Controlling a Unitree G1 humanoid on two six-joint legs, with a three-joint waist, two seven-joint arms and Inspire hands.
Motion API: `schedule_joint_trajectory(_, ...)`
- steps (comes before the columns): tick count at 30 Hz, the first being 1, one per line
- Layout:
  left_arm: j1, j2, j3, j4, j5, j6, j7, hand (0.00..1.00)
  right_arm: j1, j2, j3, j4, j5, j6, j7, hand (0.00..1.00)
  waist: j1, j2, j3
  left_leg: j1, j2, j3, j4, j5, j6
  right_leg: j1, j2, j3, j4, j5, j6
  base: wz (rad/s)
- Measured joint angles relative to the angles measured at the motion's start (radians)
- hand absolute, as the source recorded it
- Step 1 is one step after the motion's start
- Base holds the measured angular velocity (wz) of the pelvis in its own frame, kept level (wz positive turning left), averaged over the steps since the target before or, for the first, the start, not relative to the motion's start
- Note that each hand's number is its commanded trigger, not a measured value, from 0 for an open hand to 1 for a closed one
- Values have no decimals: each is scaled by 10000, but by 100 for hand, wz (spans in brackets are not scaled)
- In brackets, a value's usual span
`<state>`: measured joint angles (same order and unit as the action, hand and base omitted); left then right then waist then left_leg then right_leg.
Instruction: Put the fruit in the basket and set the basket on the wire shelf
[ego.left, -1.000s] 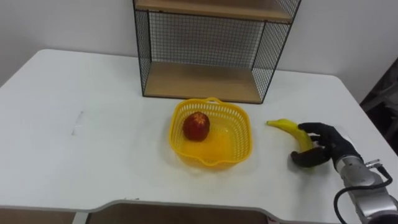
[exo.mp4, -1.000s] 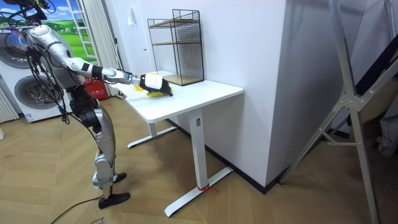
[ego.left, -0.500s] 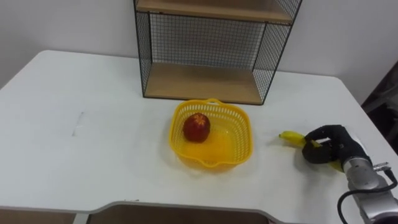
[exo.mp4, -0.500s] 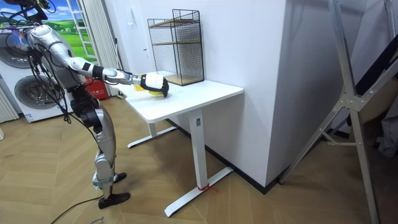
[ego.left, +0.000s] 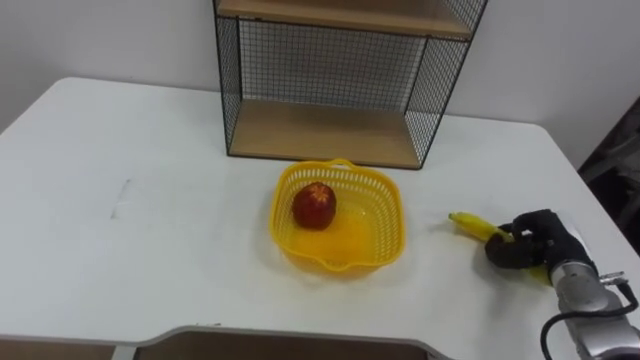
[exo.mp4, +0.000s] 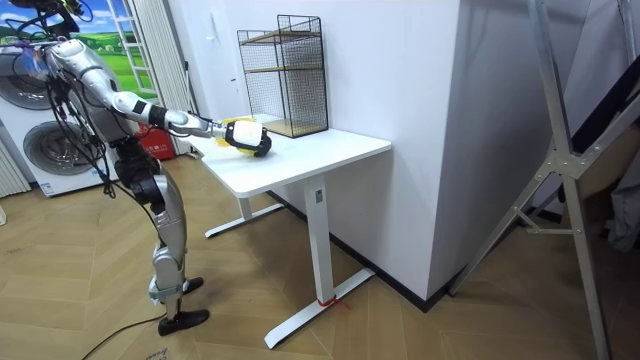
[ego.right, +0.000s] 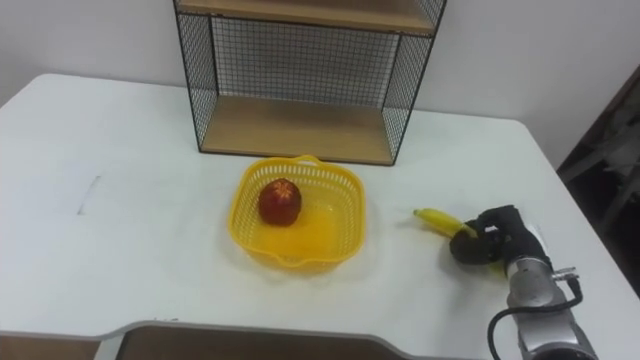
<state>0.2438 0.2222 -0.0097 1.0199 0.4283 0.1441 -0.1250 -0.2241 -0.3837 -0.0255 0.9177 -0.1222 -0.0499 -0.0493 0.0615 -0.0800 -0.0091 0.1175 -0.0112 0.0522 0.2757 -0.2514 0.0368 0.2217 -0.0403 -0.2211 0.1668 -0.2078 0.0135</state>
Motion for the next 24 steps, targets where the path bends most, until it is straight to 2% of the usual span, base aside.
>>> schedule_joint_trajectory(2,2,-5,25,5,-12,3,0,0,-4,46,-80,-42,448,88,2,100,5,6,2,6,9,22,-1,1,-1,-10,6,33,11,1,-2,-2)
schedule_joint_trajectory(6,-1,-19,59,8,7,12,-9,0,379,200,-431,-746,2548,357,93,100,11,58,11,-37,95,154,-23,0,-1,-141,21,128,55,13,-12,-7)
schedule_joint_trajectory(8,14,-38,57,11,28,40,-8,0,413,340,-369,-1073,3423,375,276,100,-14,139,45,-80,156,300,-16,-23,-33,-210,71,218,41,62,-39,-23)
schedule_joint_trajectory(10,-67,-51,51,16,29,39,-4,0,521,502,-353,-1378,4149,330,424,100,-111,181,44,-144,155,303,-13,-22,-34,-281,79,261,55,72,-47,-6)
schedule_joint_trajectory(12,-105,-156,29,38,-15,39,26,0,539,810,-340,-1669,5574,307,560,100,-266,299,49,-148,168,307,-9,-22,-34,-304,75,264,66,81,-43,0)
schedule_joint_trajectory(15,-103,-346,31,25,43,40,44,0,855,1051,-335,-2328,6802,321,747,100,-312,495,44,-134,168,361,-31,-24,-31,-322,67,259,65,87,-38,-4)
schedule_joint_trajectory(20,24,-511,44,-4,32,26,58,0,1280,1208,-330,-3318,7606,447,748,100,-327,723,73,-22,163,526,-162,-19,-36,-330,74,360,61,87,-38,-9)
schedule_joint_trajectory(22,42,-552,43,-8,33,21,58,0,1284,1243,-327,-3466,7851,447,743,100,-335,791,70,-23,163,550,-173,-18,-35,-364,75,413,60,87,-37,-7)
schedule_joint_trajectory(24,57,-559,46,-56,35,-15,59,0,1282,1258,-290,-3671,7929,447,745,100,-317,857,35,-40,161,595,-178,-10,-34,-479,74,462,81,87,-37,-6)
